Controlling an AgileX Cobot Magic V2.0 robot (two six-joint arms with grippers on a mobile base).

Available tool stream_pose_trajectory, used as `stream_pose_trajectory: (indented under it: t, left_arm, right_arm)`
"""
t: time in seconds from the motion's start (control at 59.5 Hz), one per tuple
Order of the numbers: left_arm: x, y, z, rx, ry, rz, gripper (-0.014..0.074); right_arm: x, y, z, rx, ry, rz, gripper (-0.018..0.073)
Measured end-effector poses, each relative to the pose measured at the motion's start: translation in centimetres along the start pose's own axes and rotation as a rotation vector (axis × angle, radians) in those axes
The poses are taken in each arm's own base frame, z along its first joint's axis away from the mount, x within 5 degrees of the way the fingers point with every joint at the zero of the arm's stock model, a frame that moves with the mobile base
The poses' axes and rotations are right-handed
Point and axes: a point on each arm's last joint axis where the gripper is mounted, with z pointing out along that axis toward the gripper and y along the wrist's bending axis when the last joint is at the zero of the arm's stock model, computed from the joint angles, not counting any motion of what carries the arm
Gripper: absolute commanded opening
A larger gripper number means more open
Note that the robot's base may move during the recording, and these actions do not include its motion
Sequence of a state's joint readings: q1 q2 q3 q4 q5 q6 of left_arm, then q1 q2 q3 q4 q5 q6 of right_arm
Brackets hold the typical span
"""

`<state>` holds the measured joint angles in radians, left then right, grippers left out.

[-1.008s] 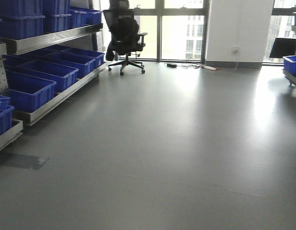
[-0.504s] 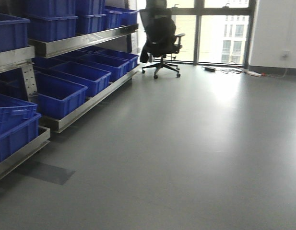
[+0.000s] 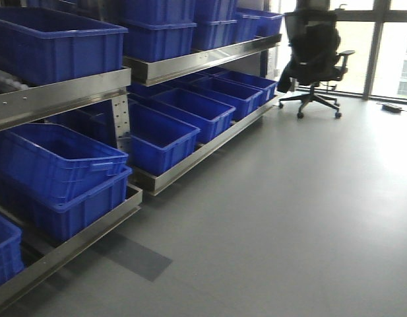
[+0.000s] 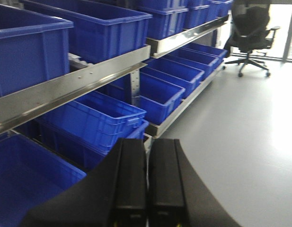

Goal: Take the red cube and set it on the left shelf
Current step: 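Bring the held red cube over an empty blue bin on the shelf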

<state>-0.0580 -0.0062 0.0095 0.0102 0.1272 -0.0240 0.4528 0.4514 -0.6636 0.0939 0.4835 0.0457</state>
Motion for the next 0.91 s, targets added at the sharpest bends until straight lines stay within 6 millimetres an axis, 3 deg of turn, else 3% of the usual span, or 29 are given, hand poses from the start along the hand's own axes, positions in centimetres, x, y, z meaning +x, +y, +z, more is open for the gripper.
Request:
stream_pose_trajectory:
  t: [0.907]
  left_arm:
    - [0.0,0.0,0.0,0.0,0.0,0.0,0.0102]
  right_arm:
    - [0.01,0.0,0.0,0.0,0.002,0.0,0.0057]
